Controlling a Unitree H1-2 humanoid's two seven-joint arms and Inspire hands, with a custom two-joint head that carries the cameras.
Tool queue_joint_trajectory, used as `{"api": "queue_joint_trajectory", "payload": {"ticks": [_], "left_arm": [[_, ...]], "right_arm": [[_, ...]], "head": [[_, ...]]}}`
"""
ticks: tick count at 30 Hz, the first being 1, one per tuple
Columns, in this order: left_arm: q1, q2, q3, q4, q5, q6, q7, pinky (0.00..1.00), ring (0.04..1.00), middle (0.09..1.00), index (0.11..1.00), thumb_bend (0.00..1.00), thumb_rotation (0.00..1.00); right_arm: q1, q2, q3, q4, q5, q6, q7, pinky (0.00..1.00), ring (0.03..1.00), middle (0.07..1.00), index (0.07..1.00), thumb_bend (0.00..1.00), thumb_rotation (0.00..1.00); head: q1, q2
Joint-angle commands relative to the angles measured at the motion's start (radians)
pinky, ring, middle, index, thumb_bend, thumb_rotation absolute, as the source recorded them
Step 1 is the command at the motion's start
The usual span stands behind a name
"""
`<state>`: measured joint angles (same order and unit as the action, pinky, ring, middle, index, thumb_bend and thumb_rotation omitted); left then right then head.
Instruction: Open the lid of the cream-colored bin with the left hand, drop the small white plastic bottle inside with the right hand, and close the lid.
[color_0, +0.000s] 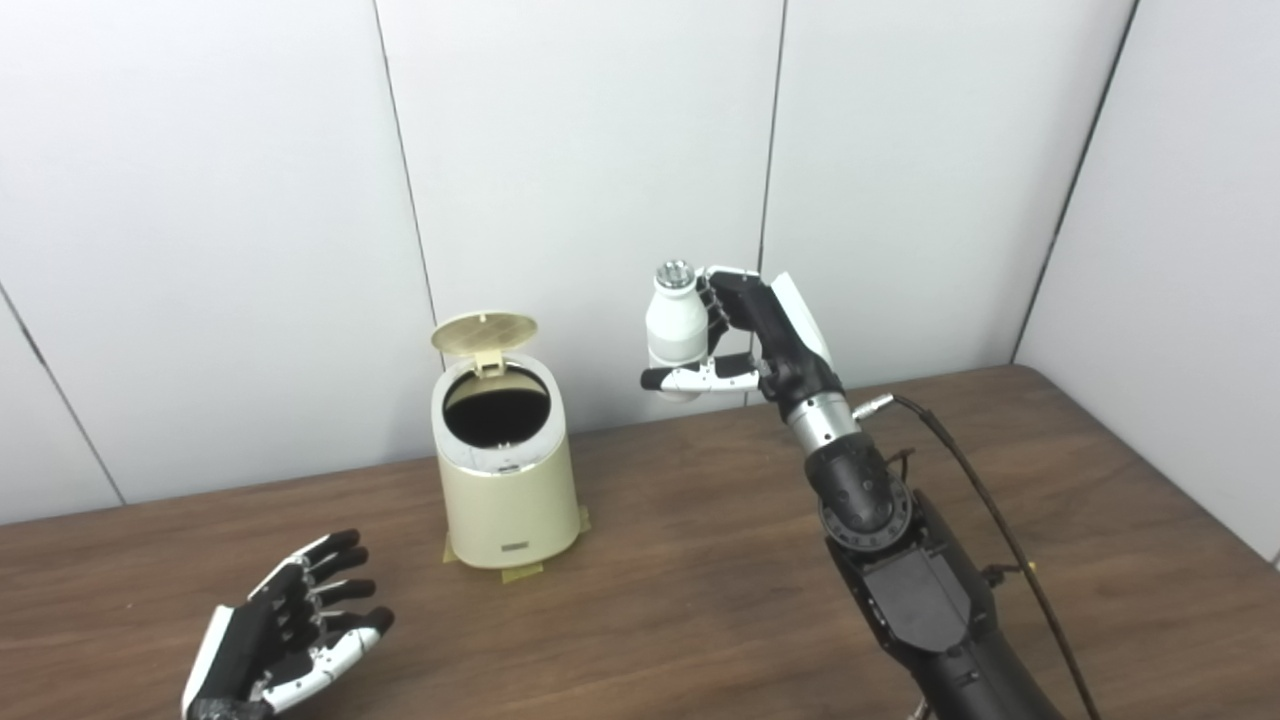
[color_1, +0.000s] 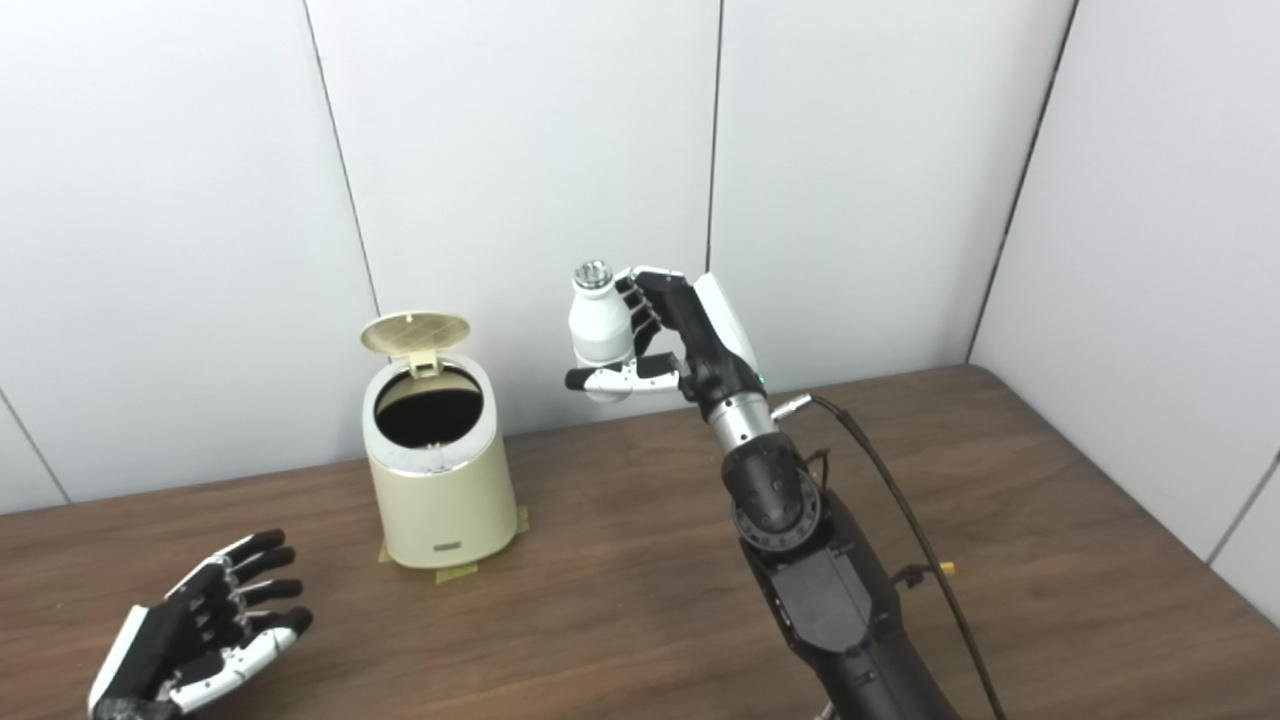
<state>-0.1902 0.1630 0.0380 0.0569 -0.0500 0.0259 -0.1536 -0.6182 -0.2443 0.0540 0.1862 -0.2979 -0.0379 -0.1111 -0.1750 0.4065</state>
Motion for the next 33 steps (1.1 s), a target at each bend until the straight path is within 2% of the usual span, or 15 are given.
{"api": "queue_joint_trajectory", "payload": {"ticks": [1,4,10,15,22,25,29,33], "left_arm": [[-0.044,-0.005,0.001,-0.018,0.006,-0.025,0.019,0.6,0.705,0.781,0.805,0.63,0.0],[-0.044,-0.012,-0.008,-0.009,0.025,-0.045,0.023,0.61,0.699,0.775,0.804,0.65,0.0],[-0.039,-0.036,-0.018,-0.016,0.014,-0.034,0.026,0.61,0.702,0.777,0.803,0.67,0.01],[-0.041,-0.046,-0.028,-0.012,0.035,-0.043,0.036,0.64,0.715,0.776,0.795,0.68,0.03],[-0.048,-0.053,-0.035,0.004,0.041,-0.054,0.039,0.65,0.708,0.772,0.801,0.7,0.08],[-0.05,-0.054,-0.039,0.002,0.051,-0.054,0.044,0.64,0.708,0.77,0.796,0.7,0.08],[-0.049,-0.062,-0.041,-0.005,0.048,-0.051,0.046,0.65,0.705,0.771,0.795,0.69,0.07],[-0.047,-0.068,-0.041,-0.012,0.046,-0.043,0.049,0.64,0.699,0.77,0.794,0.69,0.05]], "right_arm": [[-0.055,0.012,0.004,-0.033,0.005,-0.002,0.016,0.34,0.406,0.484,0.514,0.52,0.0],[-0.059,0.045,0.016,-0.049,0.004,0.018,0.036,0.32,0.399,0.48,0.519,0.52,0.0],[-0.063,0.085,0.04,-0.027,0.007,-0.027,0.056,0.3,0.385,0.474,0.543,0.51,0.0],[-0.068,0.111,0.042,-0.048,0.011,0.024,0.07,0.31,0.39,0.471,0.529,0.52,0.0],[-0.094,0.156,0.046,-0.044,0.015,0.071,0.075,0.3,0.378,0.459,0.535,0.51,0.0],[-0.109,0.176,0.047,-0.006,0.018,0.045,0.068,0.3,0.38,0.471,0.534,0.51,0.0],[-0.13,0.192,0.049,0.026,0.016,0.067,0.071,0.33,0.396,0.484,0.527,0.52,0.0],[-0.161,0.195,0.053,0.09,0.012,0.04,0.064,0.33,0.394,0.482,0.53,0.52,0.0]], "head": [[0.007,-0.001],[0.041,-0.003],[0.114,0.004],[0.151,0.003],[0.163,-0.001],[0.167,-0.003],[0.175,-0.001],[0.182,0.001]]}}
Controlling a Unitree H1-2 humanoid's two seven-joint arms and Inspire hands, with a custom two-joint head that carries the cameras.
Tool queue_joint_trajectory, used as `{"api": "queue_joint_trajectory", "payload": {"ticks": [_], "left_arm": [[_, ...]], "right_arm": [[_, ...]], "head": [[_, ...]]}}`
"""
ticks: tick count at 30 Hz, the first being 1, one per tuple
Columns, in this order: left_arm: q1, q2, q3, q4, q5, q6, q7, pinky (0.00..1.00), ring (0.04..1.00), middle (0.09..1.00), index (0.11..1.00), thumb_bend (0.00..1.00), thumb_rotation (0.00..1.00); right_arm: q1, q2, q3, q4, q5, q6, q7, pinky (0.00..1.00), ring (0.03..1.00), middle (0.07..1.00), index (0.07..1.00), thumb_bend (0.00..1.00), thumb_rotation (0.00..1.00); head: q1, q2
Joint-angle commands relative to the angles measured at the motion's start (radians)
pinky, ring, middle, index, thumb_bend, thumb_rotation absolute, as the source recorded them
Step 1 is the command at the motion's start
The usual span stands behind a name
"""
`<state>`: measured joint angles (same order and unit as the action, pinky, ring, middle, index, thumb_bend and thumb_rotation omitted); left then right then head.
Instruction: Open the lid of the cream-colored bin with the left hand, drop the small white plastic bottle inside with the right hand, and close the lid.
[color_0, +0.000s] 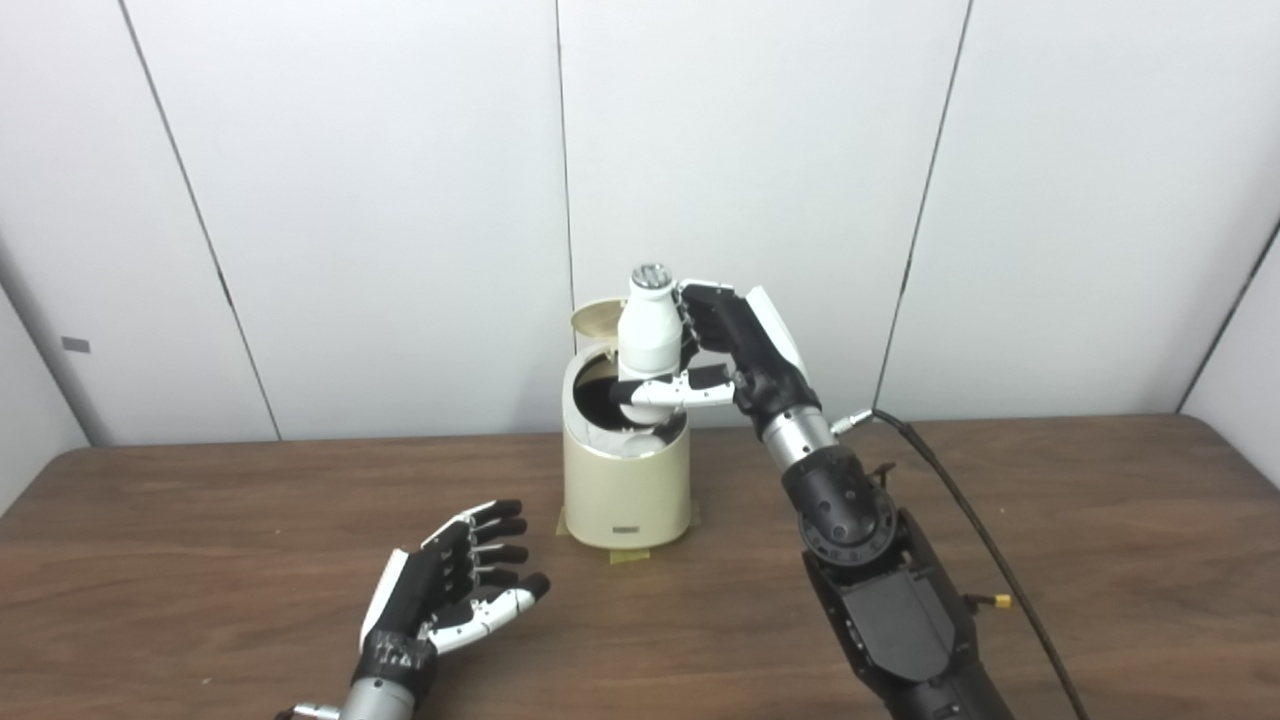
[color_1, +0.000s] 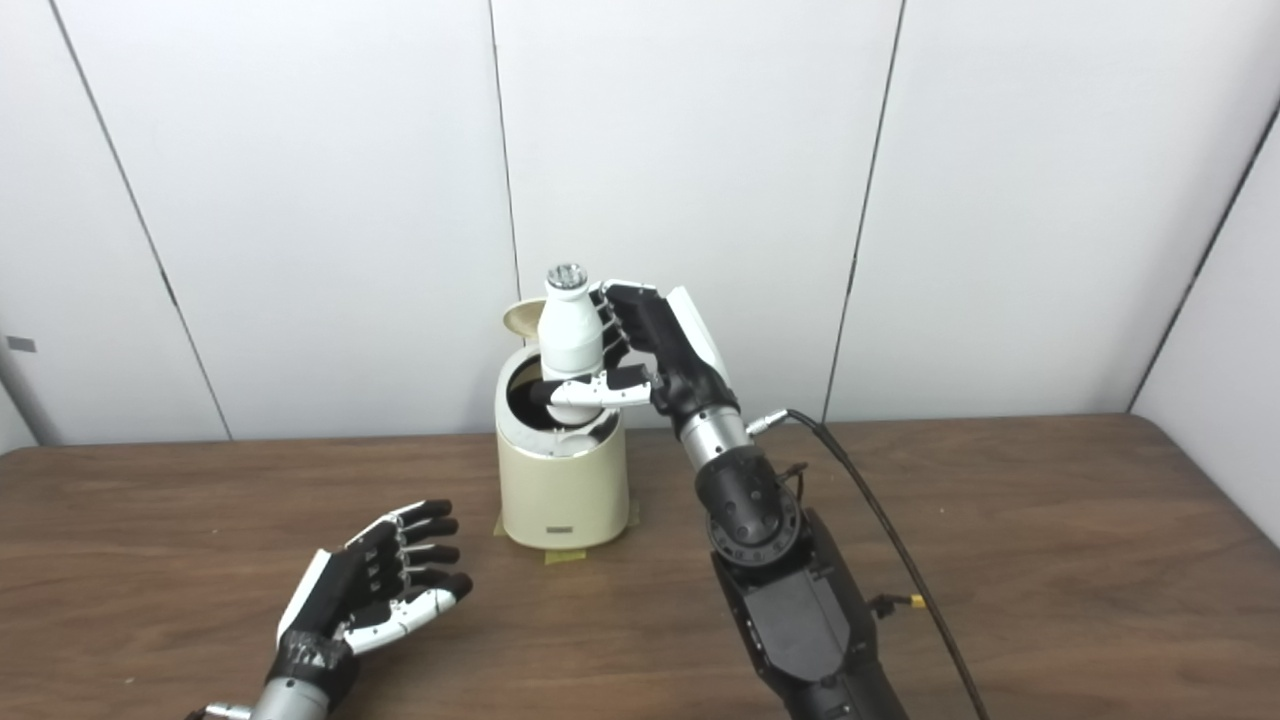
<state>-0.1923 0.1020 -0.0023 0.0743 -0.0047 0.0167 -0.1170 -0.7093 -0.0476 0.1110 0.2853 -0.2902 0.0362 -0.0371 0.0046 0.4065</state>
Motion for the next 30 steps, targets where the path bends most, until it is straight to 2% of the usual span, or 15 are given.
{"api": "queue_joint_trajectory", "payload": {"ticks": [1,7,11,27,30], "left_arm": [[-0.045,-0.008,-0.001,-0.03,0.002,-0.033,0.013,0.64,0.697,0.769,0.793,0.69,0.05],[-0.041,-0.015,-0.011,-0.05,0.022,-0.014,0.022,0.64,0.696,0.767,0.796,0.69,0.05],[-0.04,-0.019,-0.017,-0.051,0.031,-0.016,0.024,0.66,0.704,0.766,0.797,0.69,0.05],[-0.041,-0.035,-0.032,-0.059,0.042,-0.007,0.032,0.64,0.707,0.77,0.795,0.69,0.04],[-0.04,-0.037,-0.033,-0.063,0.041,-0.004,0.034,0.65,0.709,0.77,0.794,0.69,0.04]], "right_arm": [[-0.075,-0.002,-0.004,0.002,0.005,-0.04,-0.012,0.33,0.393,0.482,0.532,0.51,0.0],[-0.134,0.006,-0.007,0.135,0.016,-0.125,-0.037,0.31,0.387,0.49,0.533,0.51,0.0],[-0.168,0.005,-0.004,0.203,0.014,-0.158,-0.047,0.31,0.389,0.495,0.53,0.51,0.0],[-0.224,-0.011,0.02,0.331,-0.032,-0.247,-0.088,0.3,0.382,0.488,0.537,0.51,0.0],[-0.226,-0.016,0.029,0.35,-0.039,-0.28,-0.097,0.3,0.384,0.488,0.534,0.51,0.0]], "head": [[0.003,0.001],[0.014,0.004],[0.017,0.006],[0.033,0.009],[0.034,0.009]]}}
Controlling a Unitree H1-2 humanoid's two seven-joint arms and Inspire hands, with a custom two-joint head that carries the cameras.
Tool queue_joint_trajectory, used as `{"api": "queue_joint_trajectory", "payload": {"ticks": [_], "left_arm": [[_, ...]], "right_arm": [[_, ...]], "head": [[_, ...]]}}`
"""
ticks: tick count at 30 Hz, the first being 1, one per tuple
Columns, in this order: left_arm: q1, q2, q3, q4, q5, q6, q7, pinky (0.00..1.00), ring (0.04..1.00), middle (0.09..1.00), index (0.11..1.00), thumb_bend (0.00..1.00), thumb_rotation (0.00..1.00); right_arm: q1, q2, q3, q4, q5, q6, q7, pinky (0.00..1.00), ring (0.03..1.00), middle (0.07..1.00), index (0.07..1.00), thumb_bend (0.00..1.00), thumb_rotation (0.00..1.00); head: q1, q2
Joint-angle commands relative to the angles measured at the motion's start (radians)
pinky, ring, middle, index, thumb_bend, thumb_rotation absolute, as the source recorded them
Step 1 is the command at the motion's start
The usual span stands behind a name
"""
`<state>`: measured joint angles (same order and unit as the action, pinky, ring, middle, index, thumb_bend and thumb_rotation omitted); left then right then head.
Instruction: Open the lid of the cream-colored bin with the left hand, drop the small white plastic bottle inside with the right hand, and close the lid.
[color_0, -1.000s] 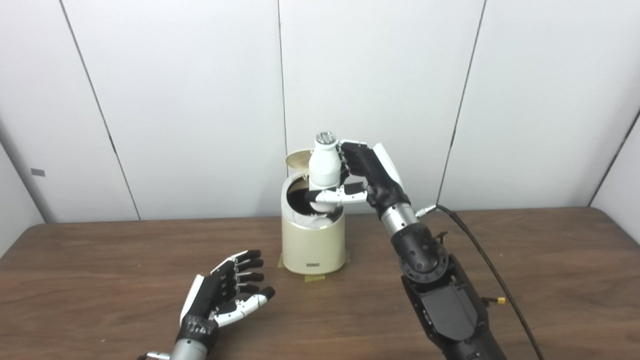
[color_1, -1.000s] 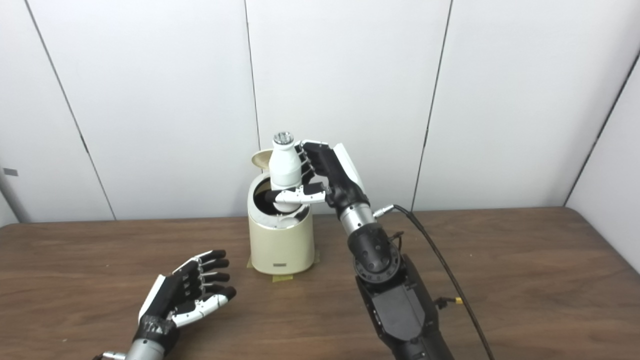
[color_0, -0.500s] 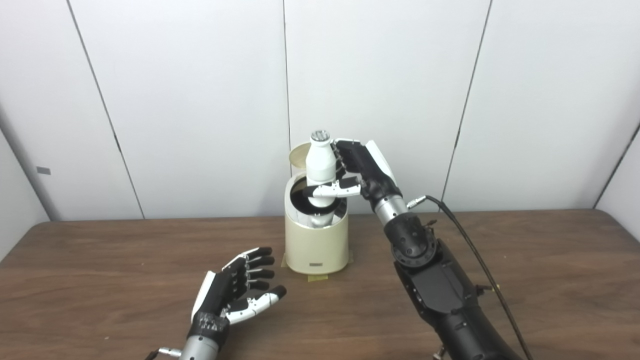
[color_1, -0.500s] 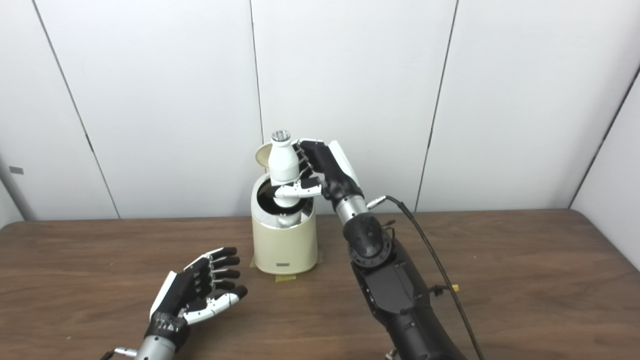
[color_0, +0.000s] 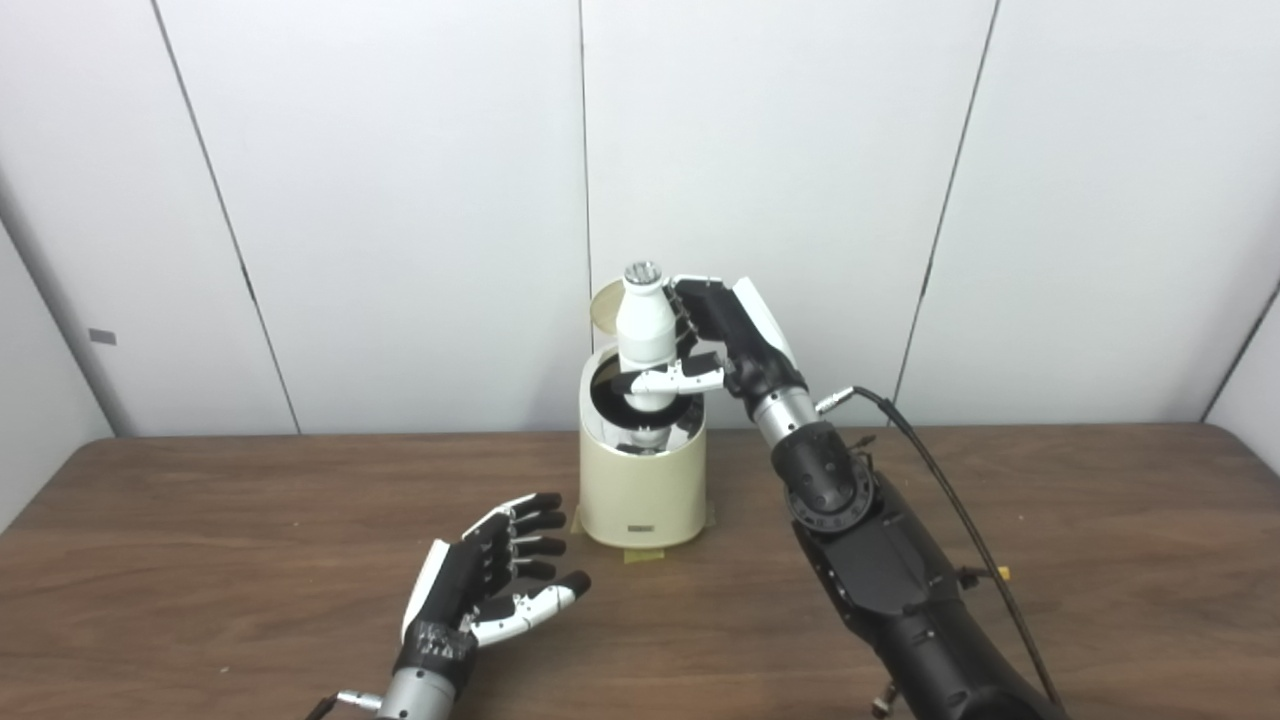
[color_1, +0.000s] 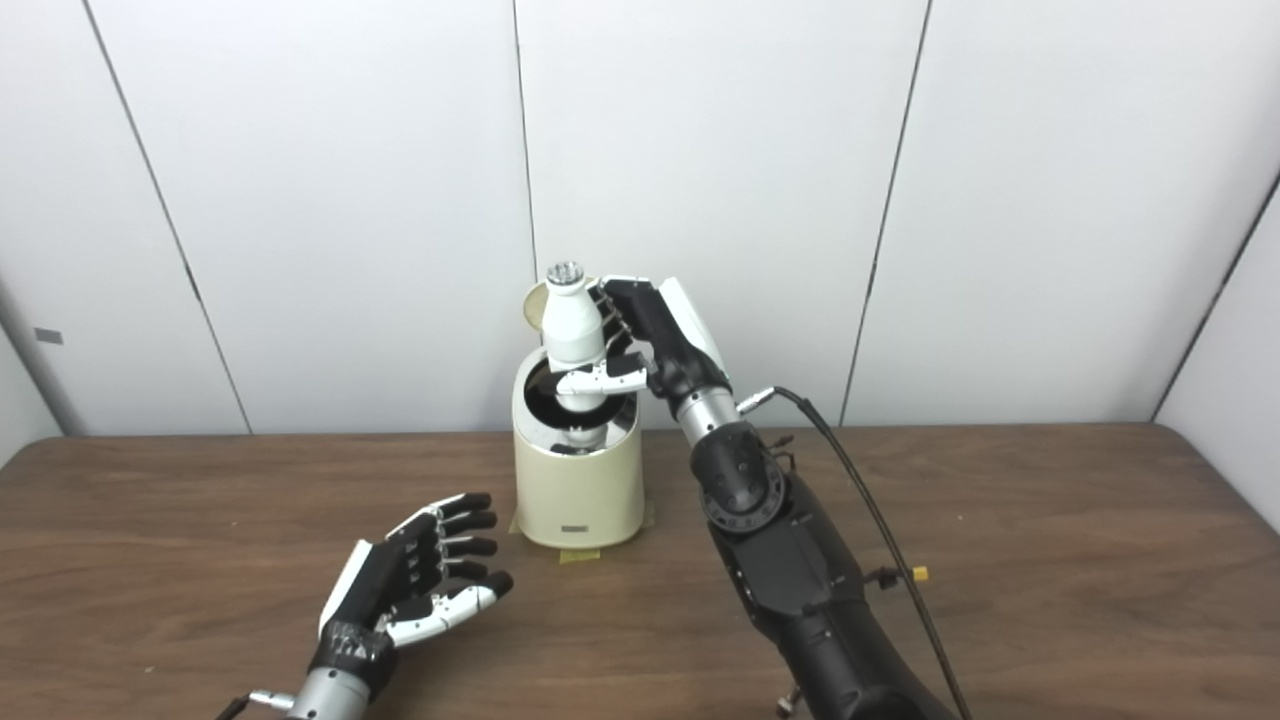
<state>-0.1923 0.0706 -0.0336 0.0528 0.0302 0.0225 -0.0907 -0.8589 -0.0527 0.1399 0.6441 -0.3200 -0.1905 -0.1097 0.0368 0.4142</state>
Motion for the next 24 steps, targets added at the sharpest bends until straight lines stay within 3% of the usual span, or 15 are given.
{"api": "queue_joint_trajectory", "payload": {"ticks": [1,14,16,18,19,21,24], "left_arm": [[-0.04,-0.005,-0.002,-0.042,0.005,-0.01,0.008,0.65,0.711,0.772,0.794,0.69,0.03],[-0.038,-0.005,-0.006,-0.047,0.009,-0.006,0.01,0.64,0.707,0.77,0.79,0.7,0.05],[-0.037,-0.005,-0.007,-0.05,0.009,-0.004,0.009,0.63,0.704,0.769,0.79,0.7,0.05],[-0.037,-0.004,-0.008,-0.05,0.008,-0.004,0.008,0.63,0.706,0.772,0.792,0.69,0.06],[-0.037,-0.004,-0.009,-0.05,0.008,-0.004,0.007,0.63,0.705,0.771,0.792,0.69,0.06],[-0.038,-0.003,-0.009,-0.047,0.007,-0.007,0.006,0.64,0.707,0.77,0.795,0.69,0.06],[-0.038,-0.003,-0.01,-0.047,0.006,-0.005,0.006,0.64,0.711,0.77,0.795,0.69,0.06]], "right_arm": [[-0.078,-0.013,0.005,0.0,-0.017,-0.064,-0.031,0.3,0.385,0.488,0.535,0.51,0.0],[-0.085,-0.032,0.037,0.052,-0.081,-0.143,-0.062,0.33,0.396,0.482,0.526,0.51,0.0],[-0.085,-0.039,0.047,0.052,-0.084,-0.131,-0.038,0.37,0.416,0.486,0.507,0.52,0.0],[-0.085,-0.049,0.064,0.051,-0.086,-0.11,0.002,0.44,0.438,0.525,0.493,0.52,0.0],[-0.085,-0.054,0.073,0.052,-0.091,-0.097,0.018,0.46,0.534,0.62,0.496,0.51,0.05],[-0.083,-0.059,0.082,0.05,-0.091,-0.081,0.04,0.49,0.652,0.741,0.665,0.73,0.01],[-0.076,-0.066,0.084,0.037,-0.093,-0.069,0.056,0.5,0.674,0.77,0.72,0.77,0.0]], "head": [[0.001,0.001],[0.006,0.009],[0.008,0.014],[0.008,0.014],[0.008,0.014],[0.008,0.014],[0.009,0.018]]}}
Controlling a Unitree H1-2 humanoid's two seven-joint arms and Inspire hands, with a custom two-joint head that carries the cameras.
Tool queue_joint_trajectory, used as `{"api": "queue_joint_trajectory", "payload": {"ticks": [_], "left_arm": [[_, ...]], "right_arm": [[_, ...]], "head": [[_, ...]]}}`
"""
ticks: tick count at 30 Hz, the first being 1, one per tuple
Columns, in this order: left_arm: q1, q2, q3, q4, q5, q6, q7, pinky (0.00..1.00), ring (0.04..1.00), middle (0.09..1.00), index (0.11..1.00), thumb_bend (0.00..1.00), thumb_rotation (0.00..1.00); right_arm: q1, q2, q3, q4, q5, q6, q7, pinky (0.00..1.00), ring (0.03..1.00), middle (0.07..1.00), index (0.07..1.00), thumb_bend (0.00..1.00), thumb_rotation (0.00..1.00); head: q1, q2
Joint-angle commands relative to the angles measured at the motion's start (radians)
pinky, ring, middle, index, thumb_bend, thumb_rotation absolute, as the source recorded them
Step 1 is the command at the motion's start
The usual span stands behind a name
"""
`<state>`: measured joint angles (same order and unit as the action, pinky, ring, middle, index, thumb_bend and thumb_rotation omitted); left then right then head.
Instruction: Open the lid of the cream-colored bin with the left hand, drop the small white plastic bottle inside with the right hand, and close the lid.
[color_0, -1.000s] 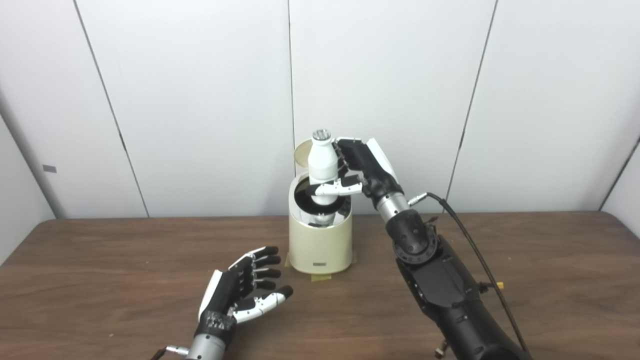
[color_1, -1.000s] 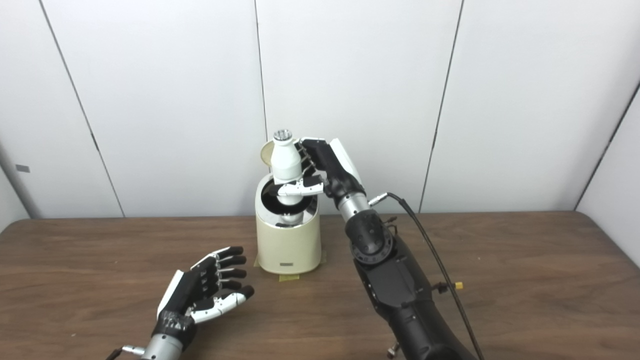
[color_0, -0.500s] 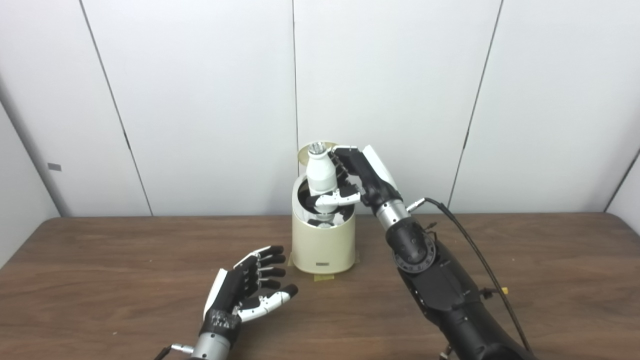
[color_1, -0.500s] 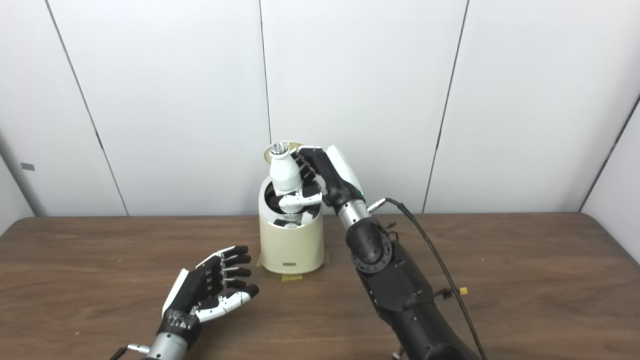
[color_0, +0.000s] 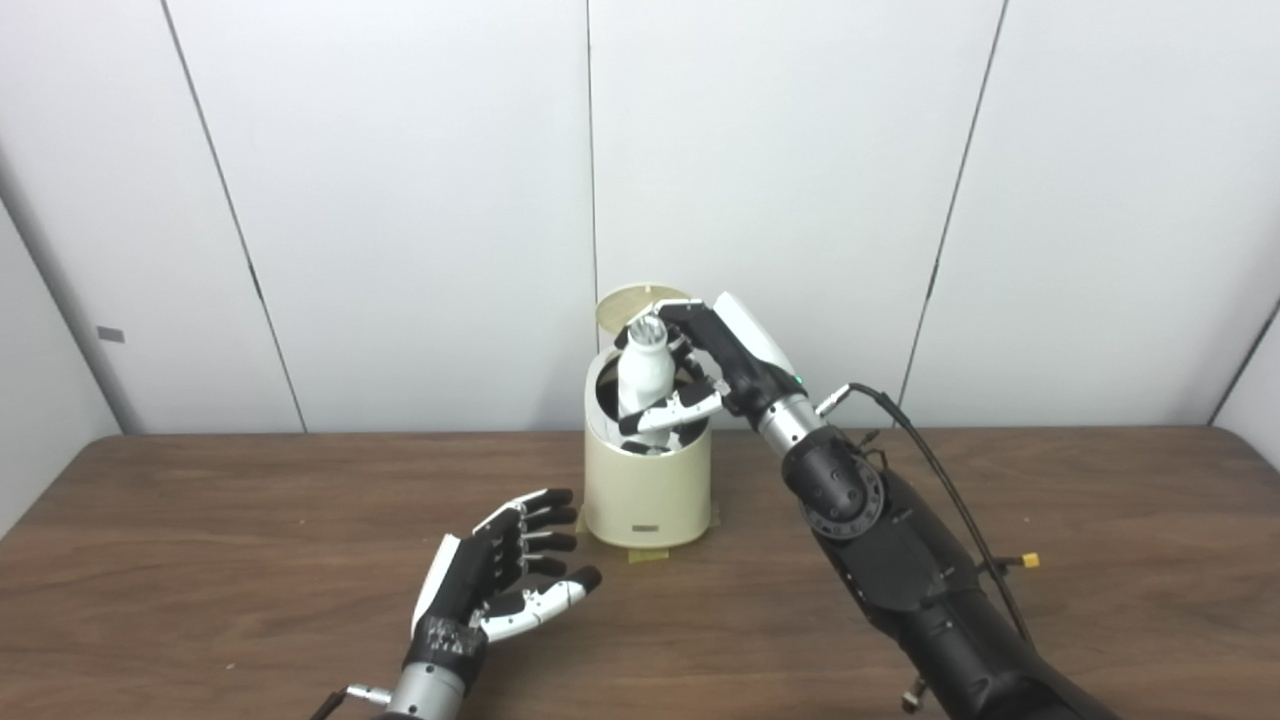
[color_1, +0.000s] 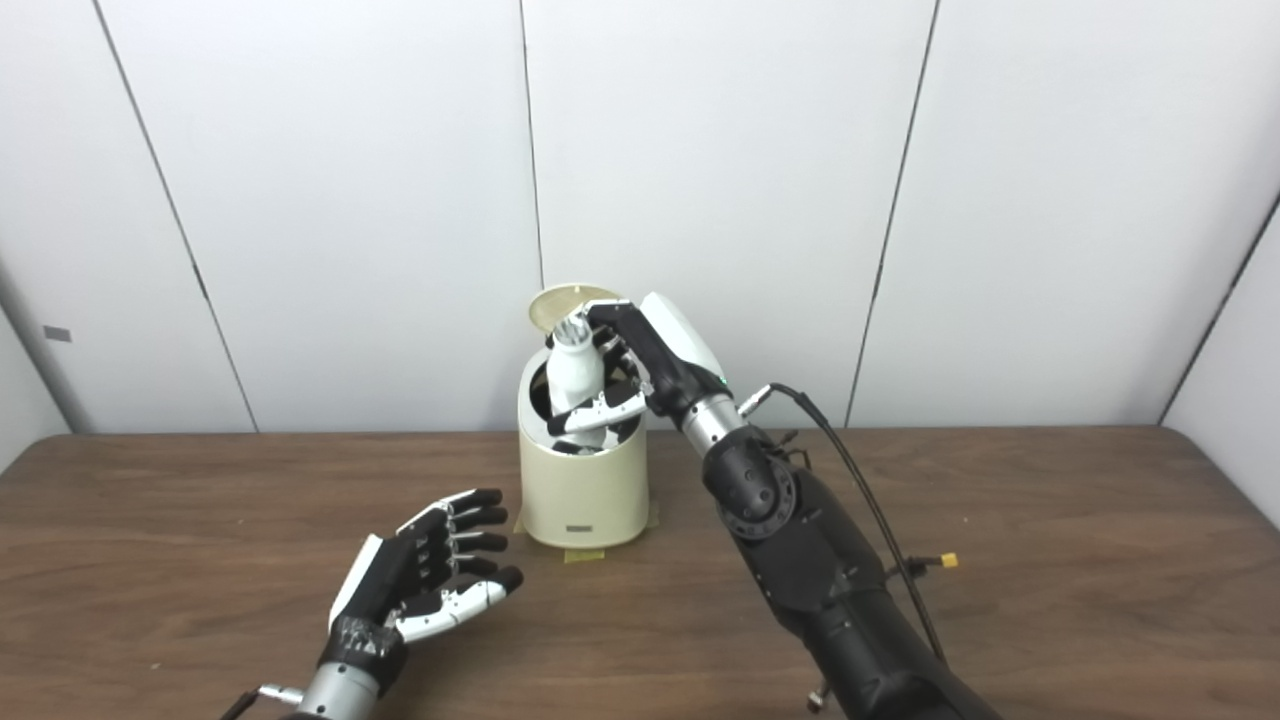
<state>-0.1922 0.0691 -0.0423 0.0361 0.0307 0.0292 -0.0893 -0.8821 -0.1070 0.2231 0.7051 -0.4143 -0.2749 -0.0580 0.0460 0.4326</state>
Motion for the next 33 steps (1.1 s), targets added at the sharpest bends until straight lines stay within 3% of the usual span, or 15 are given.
{"api": "queue_joint_trajectory", "payload": {"ticks": [1,5,12,19,25,28,33], "left_arm": [[-0.038,-0.002,-0.002,-0.03,0.006,-0.013,0.005,0.65,0.71,0.769,0.794,0.69,0.06],[-0.039,0.0,-0.002,-0.024,0.003,-0.019,0.003,0.64,0.71,0.77,0.796,0.69,0.06],[-0.038,0.001,-0.002,-0.024,0.002,-0.016,0.001,0.64,0.711,0.772,0.794,0.7,0.07],[-0.038,0.0,-0.002,-0.025,-0.004,-0.016,-0.002,0.63,0.708,0.773,0.797,0.7,0.06],[-0.037,0.003,-0.001,-0.03,-0.005,-0.018,-0.004,0.64,0.709,0.775,0.798,0.69,0.06],[-0.038,0.004,0.003,-0.032,-0.01,-0.019,-0.005,0.63,0.704,0.773,0.795,0.68,0.04],[-0.038,0.005,0.008,-0.034,-0.017,-0.014,-0.007,0.63,0.706,0.772,0.794,0.68,0.03]], "right_arm": [[-0.051,-0.014,0.001,-0.028,-0.001,0.019,0.007,0.5,0.667,0.76,0.718,0.77,0.0],[-0.04,-0.022,-0.006,-0.041,0.0,0.024,0.019,0.46,0.632,0.734,0.69,0.77,0.0],[-0.022,-0.035,-0.014,-0.059,0.008,0.028,0.033,0.51,0.64,0.707,0.65,0.76,0.0],[0.009,-0.037,-0.044,-0.12,0.06,0.005,0.047,0.44,0.581,0.697,0.632,0.77,0.0],[0.097,-0.022,-0.129,-0.315,0.12,0.009,0.008,0.36,0.451,0.621,0.587,0.78,0.0],[0.16,-0.034,-0.181,-0.388,0.192,-0.051,0.004,0.34,0.431,0.597,0.581,0.78,0.0],[0.234,-0.04,-0.251,-0.418,0.284,-0.114,0.002,0.33,0.409,0.6,0.592,0.79,0.0]], "head": [[0.0,0.0],[0.001,0.001],[-0.003,0.002],[-0.003,0.003],[0.001,0.003],[0.0,0.005],[-0.004,0.005]]}}
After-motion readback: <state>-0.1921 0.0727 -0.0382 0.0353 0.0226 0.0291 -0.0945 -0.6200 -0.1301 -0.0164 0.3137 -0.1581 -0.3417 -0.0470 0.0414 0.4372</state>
